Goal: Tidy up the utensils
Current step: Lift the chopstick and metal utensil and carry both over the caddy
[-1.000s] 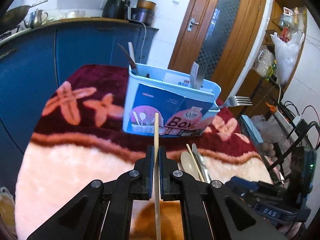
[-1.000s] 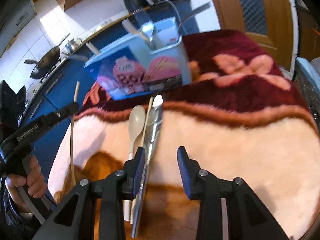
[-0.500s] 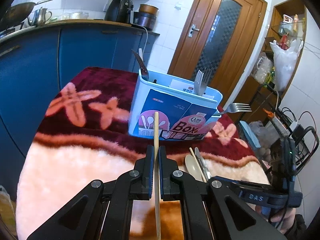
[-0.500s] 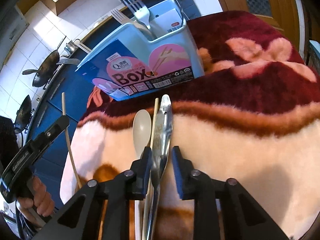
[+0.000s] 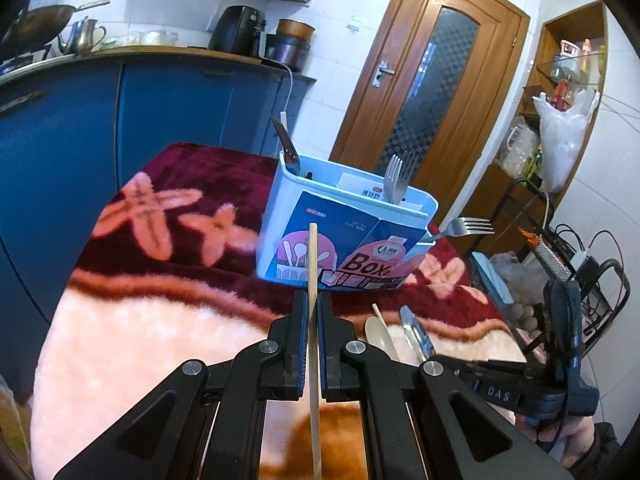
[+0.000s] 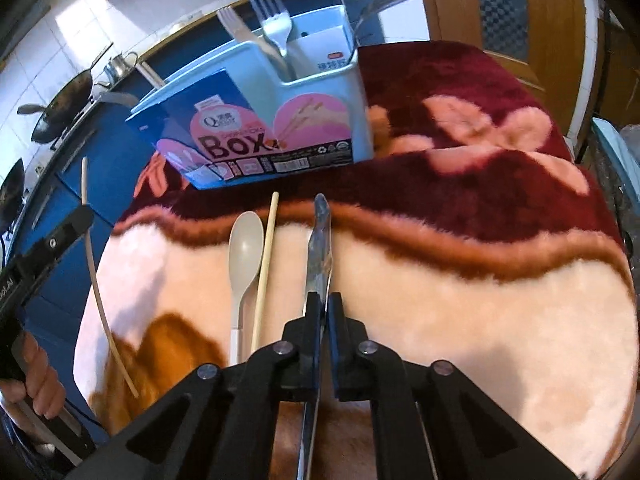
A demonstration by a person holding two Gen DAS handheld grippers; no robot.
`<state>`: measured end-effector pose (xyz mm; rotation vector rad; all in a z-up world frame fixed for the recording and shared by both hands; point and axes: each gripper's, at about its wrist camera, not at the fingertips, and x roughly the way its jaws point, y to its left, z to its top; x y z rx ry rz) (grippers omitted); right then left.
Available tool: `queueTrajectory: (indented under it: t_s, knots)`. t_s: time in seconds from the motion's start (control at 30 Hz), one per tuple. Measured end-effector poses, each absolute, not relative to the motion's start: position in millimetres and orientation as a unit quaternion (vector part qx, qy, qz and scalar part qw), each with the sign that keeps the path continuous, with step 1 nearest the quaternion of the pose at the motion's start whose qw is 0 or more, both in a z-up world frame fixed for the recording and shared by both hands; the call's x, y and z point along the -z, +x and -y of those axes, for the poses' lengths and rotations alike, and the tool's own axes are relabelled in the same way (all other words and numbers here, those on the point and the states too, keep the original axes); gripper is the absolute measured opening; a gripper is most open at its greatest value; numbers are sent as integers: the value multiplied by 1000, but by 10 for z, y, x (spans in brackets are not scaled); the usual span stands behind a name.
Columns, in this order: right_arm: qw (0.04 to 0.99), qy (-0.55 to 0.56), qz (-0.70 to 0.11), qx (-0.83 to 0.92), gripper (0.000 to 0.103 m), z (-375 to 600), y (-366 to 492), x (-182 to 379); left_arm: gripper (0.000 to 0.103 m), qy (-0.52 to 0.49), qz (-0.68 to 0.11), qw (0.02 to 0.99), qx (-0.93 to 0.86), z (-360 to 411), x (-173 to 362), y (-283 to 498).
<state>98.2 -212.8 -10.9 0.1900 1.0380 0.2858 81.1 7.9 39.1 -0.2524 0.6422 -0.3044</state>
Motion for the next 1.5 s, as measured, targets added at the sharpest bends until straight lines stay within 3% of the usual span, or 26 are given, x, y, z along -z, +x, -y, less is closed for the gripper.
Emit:
queueTrajectory:
  t_s: [0.37,0.43,0.5,1.07,1.3,1.5]
  knots:
    - [837,58,-519,-162,15,1995,1341,111,4,-106,-295,937,156,-34,-557,819]
    - [842,60,-511,-162,8,2002,1331,109,4,-101,-286,940,157,-16,-624,822]
    - [847,75,-499,-167,7,2050,1290,96,4,-96,-277,943,159,5,-694,827]
    - [930,134,-298,-169,7,2406,821,-707,4,-95,-144,976,131,184,-1394,1231]
    - [942,141,-258,-158,7,2457,933,-884,4,-82,-55,991,90,219,-1587,1437]
    - [952,140,-221,-160,7,2431,1112,-1111,4,-91,-34,992,75,201,-1559,1645]
